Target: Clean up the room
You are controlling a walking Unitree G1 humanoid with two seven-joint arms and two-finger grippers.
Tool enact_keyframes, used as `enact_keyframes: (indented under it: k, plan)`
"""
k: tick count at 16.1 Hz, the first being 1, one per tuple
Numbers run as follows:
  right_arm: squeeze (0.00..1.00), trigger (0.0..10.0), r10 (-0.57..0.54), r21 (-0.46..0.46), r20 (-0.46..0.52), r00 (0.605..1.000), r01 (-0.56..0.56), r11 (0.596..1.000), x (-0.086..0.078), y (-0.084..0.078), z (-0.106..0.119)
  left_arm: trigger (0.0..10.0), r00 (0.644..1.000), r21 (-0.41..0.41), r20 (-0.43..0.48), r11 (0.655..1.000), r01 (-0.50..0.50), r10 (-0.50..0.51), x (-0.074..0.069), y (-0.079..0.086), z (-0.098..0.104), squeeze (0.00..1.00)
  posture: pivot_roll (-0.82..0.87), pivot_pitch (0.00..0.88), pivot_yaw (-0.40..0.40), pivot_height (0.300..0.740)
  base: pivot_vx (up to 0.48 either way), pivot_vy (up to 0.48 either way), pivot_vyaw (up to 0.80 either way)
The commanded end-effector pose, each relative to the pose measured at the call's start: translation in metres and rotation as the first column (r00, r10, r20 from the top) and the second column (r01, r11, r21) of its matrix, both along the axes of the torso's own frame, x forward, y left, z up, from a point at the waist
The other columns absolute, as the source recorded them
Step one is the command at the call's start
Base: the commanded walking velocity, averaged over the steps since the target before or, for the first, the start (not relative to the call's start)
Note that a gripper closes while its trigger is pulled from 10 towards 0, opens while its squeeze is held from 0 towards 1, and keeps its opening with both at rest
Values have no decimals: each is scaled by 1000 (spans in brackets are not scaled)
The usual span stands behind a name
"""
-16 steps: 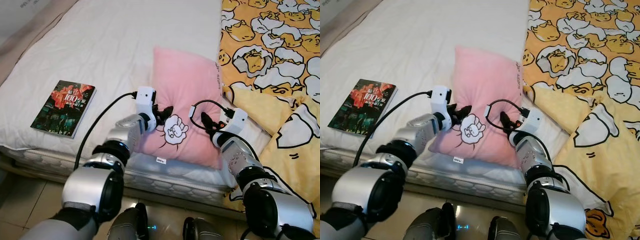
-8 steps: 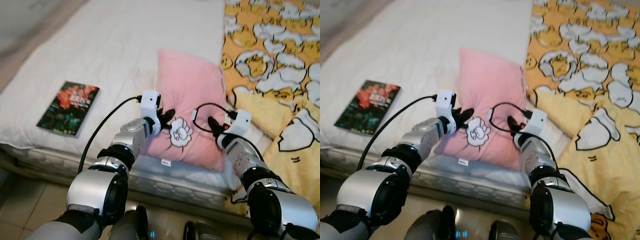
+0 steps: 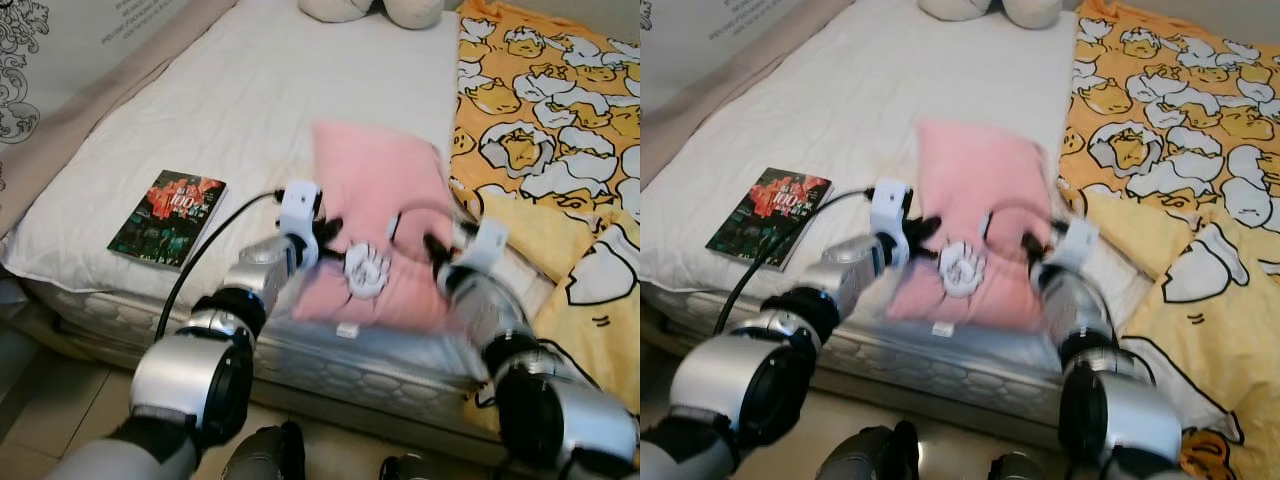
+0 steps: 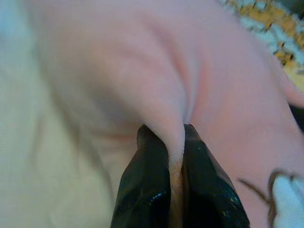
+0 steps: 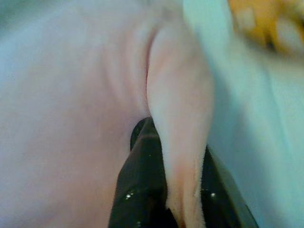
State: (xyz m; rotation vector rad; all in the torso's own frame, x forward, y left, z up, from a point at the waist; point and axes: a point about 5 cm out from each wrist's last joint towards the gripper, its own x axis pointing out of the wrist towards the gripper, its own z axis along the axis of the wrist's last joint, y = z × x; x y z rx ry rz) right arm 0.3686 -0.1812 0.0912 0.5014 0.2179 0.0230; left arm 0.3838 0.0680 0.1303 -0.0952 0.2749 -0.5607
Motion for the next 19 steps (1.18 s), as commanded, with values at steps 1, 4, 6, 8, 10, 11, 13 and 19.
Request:
enact_keyframes:
  k: [1,4,6,8,10,11,13,19]
  plan:
    - [0,0,-37,-12,162,986,40,999,17,-8,41,0,986,3,167,1000,23,-23,14,-3,43,0,44,0,12,732,0,0,0]
    - [0,0,-84,-123,344,935,133,983,25,-14,83,0,903,126,427,992,-8,-47,26,9,99,0,54,0,14,732,0,0,0]
    - [0,10000,-121,-201,427,896,224,954,16,-13,85,10000,843,164,535,986,-31,-63,26,14,116,0,61,0,14,732,0,0,0]
    - [0,10000,-163,-236,443,882,290,927,-10,-3,57,10000,832,138,549,990,3,-79,24,17,114,0,59,0,17,732,0,240,0]
    - [0,10000,-177,-242,424,888,300,923,-24,3,41,10000,856,125,516,991,-38,-32,25,23,105,0,47,0,31,732,0,480,0]
    - [0,10000,-163,-259,409,898,286,922,-28,7,34,10000,857,127,516,990,-58,-16,25,25,102,0,43,0,36,732,0,480,0]
    - [0,10000,-151,-283,405,902,281,917,-31,8,31,10000,858,143,514,985,-94,7,24,27,95,0,35,0,46,732,0,480,0]
    - [0,10000,-117,-319,426,897,270,908,-25,8,45,10000,850,137,526,985,-108,20,22,24,90,0,39,0,35,732,0,480,0]
